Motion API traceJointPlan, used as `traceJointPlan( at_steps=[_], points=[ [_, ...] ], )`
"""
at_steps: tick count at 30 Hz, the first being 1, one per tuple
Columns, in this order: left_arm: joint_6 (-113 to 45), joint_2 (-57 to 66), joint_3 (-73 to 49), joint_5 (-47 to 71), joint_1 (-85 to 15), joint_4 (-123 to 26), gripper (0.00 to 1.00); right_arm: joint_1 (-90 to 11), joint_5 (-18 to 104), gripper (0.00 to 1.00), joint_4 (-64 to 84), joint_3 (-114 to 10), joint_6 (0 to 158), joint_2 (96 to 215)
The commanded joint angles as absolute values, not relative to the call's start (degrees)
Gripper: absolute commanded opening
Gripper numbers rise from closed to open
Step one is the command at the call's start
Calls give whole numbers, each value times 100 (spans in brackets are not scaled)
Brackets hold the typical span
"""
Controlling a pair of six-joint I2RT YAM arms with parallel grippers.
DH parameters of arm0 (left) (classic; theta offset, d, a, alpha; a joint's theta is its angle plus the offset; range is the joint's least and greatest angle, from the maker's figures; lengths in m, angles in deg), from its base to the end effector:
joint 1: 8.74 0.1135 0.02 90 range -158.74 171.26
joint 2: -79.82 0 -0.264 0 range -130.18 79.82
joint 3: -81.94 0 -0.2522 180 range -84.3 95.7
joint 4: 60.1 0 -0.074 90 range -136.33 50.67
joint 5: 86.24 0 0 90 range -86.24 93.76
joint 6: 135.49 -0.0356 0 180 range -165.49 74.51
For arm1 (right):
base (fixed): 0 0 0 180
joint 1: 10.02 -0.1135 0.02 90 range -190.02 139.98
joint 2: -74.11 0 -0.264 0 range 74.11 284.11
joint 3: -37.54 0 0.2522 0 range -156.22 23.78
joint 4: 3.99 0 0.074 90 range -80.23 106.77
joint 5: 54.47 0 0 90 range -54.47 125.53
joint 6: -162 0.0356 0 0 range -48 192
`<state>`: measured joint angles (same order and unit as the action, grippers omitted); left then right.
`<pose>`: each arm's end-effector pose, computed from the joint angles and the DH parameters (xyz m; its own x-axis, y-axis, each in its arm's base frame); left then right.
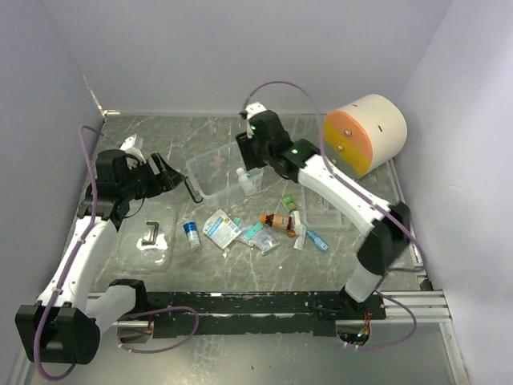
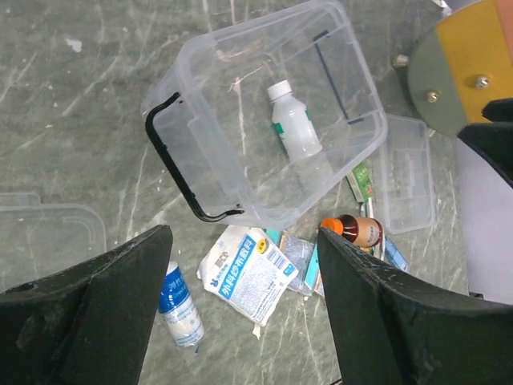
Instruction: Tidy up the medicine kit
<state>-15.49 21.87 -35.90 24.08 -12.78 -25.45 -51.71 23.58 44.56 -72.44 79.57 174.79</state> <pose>0.2226 -0.0281 0.3014 -0.6200 -0.4263 -0.6587 0.0632 0.8097 -0.5834 0.3052 0.2619 0.3448 -0.5383 -0.3069 -0.7849 -0.4641 0.8854 -0.0278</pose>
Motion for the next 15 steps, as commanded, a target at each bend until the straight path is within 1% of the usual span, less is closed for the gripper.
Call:
traceJointPlan(
  at_steps=[1, 5, 10, 15],
  points=[
    [-1799, 2371, -3403, 3068, -1323, -2666, 86, -5168, 2147, 53, 3871, -6065, 8580, 16647],
    [-2058, 2639, -3498, 3706, -1323, -2980, 86, -5169, 2152, 53, 3622, -4817, 8926, 15721],
    [-2045, 3237, -3769, 3560, -1323, -3304, 86, -5168, 1855, 54, 3480, -3671, 9275, 14681],
    [-2080, 3760, -3853, 3298, -1326, -3296, 85, -5173, 1617, 55, 3216, -2596, 9560, 13952]
  ],
)
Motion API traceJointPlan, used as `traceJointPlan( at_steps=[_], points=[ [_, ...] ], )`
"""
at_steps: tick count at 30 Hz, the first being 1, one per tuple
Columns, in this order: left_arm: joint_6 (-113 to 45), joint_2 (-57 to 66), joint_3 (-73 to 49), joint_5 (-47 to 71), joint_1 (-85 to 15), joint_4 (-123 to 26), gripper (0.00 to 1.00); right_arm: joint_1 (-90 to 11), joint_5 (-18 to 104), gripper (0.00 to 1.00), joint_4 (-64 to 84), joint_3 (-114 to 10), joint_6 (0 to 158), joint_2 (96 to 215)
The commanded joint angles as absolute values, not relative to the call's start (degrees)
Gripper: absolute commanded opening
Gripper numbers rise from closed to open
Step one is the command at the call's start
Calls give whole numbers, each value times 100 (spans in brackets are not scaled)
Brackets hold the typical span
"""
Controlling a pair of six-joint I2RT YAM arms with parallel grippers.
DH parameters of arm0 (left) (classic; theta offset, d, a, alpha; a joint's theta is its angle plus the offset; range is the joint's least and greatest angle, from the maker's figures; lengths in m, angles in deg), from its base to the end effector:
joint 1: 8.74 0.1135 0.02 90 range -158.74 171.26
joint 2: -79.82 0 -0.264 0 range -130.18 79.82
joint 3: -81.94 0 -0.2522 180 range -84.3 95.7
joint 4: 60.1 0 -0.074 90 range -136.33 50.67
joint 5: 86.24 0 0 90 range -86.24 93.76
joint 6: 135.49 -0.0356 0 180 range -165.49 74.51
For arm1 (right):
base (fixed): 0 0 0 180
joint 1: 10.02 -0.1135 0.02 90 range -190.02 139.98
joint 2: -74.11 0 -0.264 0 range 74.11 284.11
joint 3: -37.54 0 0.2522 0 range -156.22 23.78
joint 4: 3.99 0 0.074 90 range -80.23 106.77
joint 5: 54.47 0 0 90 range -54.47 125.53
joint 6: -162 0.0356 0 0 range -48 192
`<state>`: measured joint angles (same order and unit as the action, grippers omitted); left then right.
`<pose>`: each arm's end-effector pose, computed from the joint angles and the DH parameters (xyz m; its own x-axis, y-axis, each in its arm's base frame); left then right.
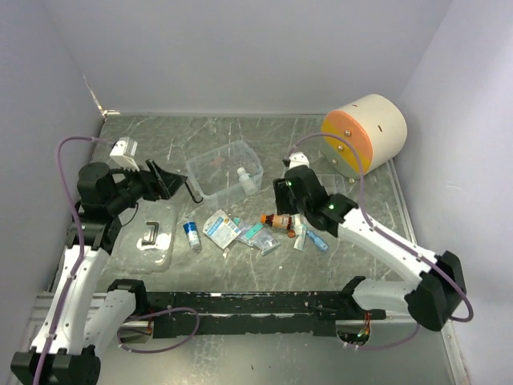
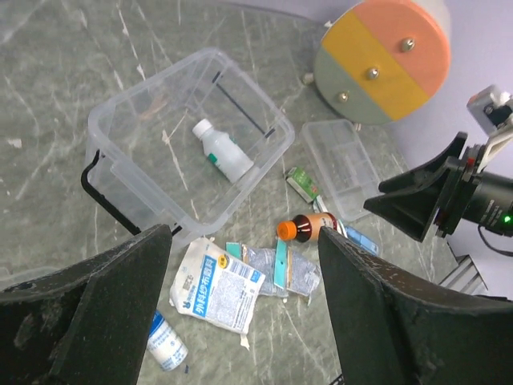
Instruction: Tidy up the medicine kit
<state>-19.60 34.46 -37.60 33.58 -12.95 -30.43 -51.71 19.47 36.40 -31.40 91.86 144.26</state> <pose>0.1777 -0.0308 0.3407 -0.4631 -0.3458 -0.8161 0.3796 0.7547 -0.5351 0.2033 0.1678 0.2846 -0.6310 -0.1248 -0.7657 -0.2874 0.9544 0.0813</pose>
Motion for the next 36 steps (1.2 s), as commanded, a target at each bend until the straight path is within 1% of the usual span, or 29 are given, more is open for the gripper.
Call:
traceJointPlan(
  at_steps=[1, 5, 8, 11, 17, 23, 29, 32, 36],
  points=[
    [-2083, 3855, -3863, 3253, -1323, -3281, 85, -5169, 1600, 55, 3078, -2392, 9554, 13833],
    [-1886, 4165, -3962, 3096, -1323, -3494, 85, -5155, 1387, 57, 2527, -1864, 9582, 13613],
    [-1720, 4303, -4061, 3025, -1323, -3732, 86, -5153, 1369, 61, 2474, -1909, 9473, 13777],
    [-1474, 4354, -4260, 3073, -1323, -4116, 86, -5153, 1670, 62, 2503, -1935, 9085, 14032],
    [-1141, 4182, -4458, 3371, -1324, -4783, 86, -5142, 2572, 59, 2251, -1649, 8411, 14242],
    [-1043, 3929, -4488, 3465, -1323, -5143, 87, -5103, 2895, 54, 2287, -1820, 8146, 14809],
    [-1006, 4010, -4624, 3388, -1323, -5173, 87, -5066, 2458, 55, 2657, -2329, 7850, 15643],
    [-1084, 3966, -4559, 3324, -1323, -4950, 87, -5065, 2693, 56, 2718, -2471, 7738, 15906],
    [-1147, 3892, -4484, 3297, -1323, -4778, 85, -5063, 3182, 56, 2803, -2516, 7711, 15971]
  ],
)
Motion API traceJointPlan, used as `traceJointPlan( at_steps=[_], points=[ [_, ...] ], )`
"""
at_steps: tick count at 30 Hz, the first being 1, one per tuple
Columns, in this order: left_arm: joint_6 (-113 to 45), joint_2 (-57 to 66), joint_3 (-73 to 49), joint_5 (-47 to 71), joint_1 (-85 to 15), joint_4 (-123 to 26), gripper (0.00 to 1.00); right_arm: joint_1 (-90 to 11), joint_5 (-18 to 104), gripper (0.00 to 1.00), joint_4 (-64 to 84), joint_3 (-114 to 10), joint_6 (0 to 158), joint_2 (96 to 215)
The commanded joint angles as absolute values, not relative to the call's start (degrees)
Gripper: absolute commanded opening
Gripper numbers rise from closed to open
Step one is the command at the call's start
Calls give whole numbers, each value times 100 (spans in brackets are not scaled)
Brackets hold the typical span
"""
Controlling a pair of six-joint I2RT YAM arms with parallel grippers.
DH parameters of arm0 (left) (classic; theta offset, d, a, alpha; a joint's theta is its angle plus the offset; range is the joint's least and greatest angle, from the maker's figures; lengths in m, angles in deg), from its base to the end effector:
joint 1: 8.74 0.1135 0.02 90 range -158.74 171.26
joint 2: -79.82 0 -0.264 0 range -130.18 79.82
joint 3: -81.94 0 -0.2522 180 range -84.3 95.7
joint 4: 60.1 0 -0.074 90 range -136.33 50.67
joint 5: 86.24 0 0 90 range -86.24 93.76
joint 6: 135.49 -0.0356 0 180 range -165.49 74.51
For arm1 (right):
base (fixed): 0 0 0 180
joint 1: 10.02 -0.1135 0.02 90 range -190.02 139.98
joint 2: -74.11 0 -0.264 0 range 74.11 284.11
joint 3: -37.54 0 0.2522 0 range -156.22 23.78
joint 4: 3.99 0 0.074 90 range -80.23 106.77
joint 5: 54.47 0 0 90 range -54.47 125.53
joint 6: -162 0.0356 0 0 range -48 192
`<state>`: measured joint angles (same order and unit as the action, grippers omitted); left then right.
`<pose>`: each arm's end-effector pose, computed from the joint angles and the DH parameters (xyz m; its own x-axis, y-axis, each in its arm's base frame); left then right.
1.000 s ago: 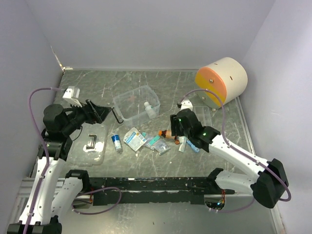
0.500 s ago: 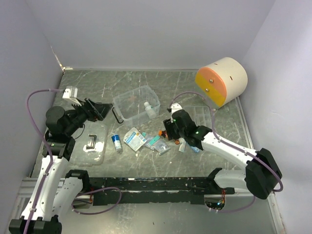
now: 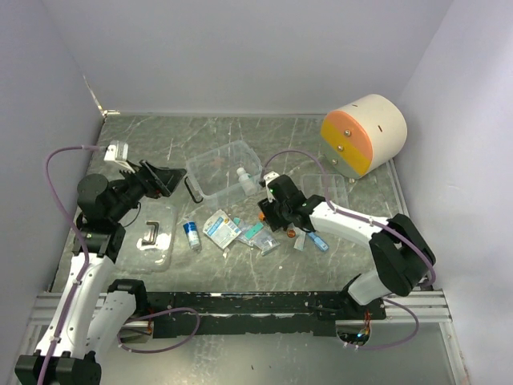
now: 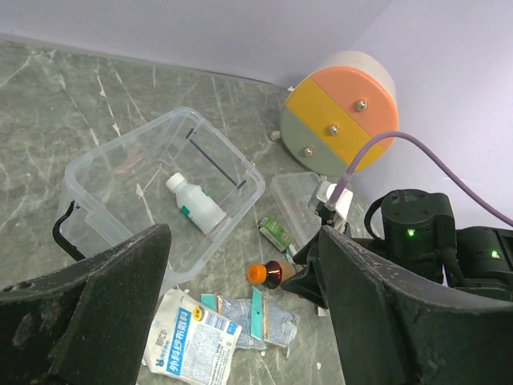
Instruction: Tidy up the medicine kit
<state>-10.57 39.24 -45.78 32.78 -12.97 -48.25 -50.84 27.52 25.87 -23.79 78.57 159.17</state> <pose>0.1698 -0.0299 0.3361 -0.3160 -0.4786 -0.8192 0.4481 0.6858 -0.5735 0.2250 0.1878 0.1871 -0.6719 -0.4307 -0.6025 -0.5112 0.8584 -0.0435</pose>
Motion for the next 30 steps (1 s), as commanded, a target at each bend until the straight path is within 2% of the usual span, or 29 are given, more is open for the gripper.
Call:
traceJointPlan(
  at_steps=[1, 14, 16, 21, 30],
  points=[
    [-1135, 3887, -4496, 3294, -1323, -4777, 85, -5063, 3221, 56, 2856, -2537, 7736, 15978],
    [-1163, 3872, -4440, 3127, -1324, -4526, 85, -5070, 3208, 55, 2982, -2520, 8010, 16156],
    [-1125, 3833, -4415, 3087, -1323, -4461, 88, -5066, 3178, 54, 2906, -2478, 8032, 16156],
    [-1164, 3678, -4239, 3089, -1323, -4190, 90, -5066, 3065, 48, 2784, -2430, 8106, 16122],
    [-1083, 3468, -4290, 3481, -1330, -4429, 88, -5070, 2753, 37, 2512, -2282, 8374, 15883]
  ],
)
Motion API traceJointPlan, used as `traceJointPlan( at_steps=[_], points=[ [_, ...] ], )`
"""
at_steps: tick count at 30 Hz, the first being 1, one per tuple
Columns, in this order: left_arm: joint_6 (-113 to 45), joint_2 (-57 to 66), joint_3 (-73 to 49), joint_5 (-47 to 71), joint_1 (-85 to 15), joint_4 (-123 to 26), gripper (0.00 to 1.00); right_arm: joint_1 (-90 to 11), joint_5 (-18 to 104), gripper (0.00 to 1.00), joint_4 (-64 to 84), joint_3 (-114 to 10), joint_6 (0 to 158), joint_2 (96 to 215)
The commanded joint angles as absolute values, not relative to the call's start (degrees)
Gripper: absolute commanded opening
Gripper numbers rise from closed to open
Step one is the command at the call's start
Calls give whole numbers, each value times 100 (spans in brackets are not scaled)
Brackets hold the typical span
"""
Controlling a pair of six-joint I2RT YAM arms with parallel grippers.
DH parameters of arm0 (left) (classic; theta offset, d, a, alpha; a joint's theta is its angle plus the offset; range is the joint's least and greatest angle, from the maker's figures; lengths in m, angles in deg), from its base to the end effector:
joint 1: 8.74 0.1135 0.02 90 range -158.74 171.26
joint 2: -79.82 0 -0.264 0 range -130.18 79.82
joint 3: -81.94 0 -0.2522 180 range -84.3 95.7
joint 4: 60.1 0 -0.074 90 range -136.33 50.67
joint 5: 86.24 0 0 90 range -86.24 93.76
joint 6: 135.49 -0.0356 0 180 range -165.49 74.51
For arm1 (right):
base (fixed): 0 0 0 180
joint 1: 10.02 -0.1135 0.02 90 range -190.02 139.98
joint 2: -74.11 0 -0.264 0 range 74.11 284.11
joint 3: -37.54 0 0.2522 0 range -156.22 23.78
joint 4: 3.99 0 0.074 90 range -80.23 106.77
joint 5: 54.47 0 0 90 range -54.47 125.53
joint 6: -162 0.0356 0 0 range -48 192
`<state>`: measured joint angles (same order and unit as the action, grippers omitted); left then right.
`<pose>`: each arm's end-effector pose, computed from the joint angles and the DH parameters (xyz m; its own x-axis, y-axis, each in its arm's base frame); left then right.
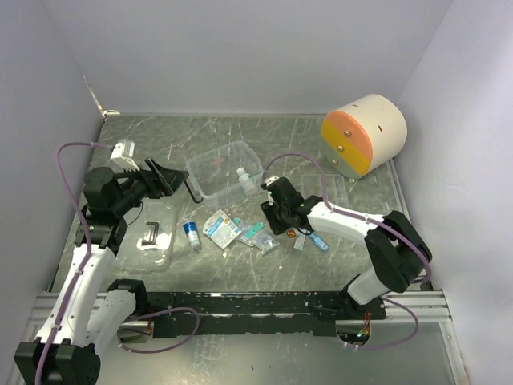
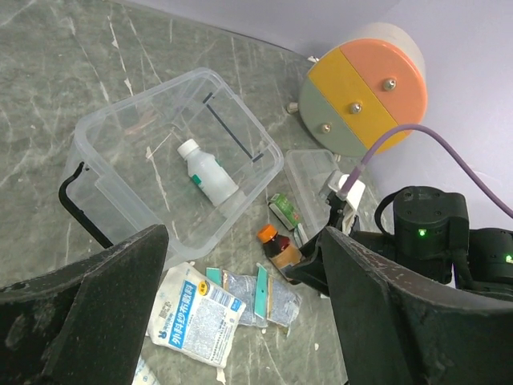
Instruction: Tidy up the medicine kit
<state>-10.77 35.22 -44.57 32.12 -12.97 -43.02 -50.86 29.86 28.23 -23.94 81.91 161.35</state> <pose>0.1837 -0.0305 0.3228 -0.4208 -0.4715 -0.7750 0.3578 0.6988 -0.6194 0.2235 0.1886 0.1748 -0.7370 -0.4107 -0.5367 -0.4916 0.8708 0.0087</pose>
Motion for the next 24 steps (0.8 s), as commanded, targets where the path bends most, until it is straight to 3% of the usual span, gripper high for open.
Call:
traceJointPlan(
  at_steps=[1, 14, 24],
  points=[
    [-1061, 3428, -4290, 3490, -1331, -4417, 88, -5069, 2720, 37, 2465, -2234, 8408, 15780],
    [-652, 2440, -4026, 3374, -2492, -4607, 87, -5067, 2736, 34, 1594, -1487, 9037, 13739],
    [27, 1327, -3850, 3129, -3721, -5636, 86, -5067, 4285, 34, 674, -1755, 9397, 13616]
  ],
)
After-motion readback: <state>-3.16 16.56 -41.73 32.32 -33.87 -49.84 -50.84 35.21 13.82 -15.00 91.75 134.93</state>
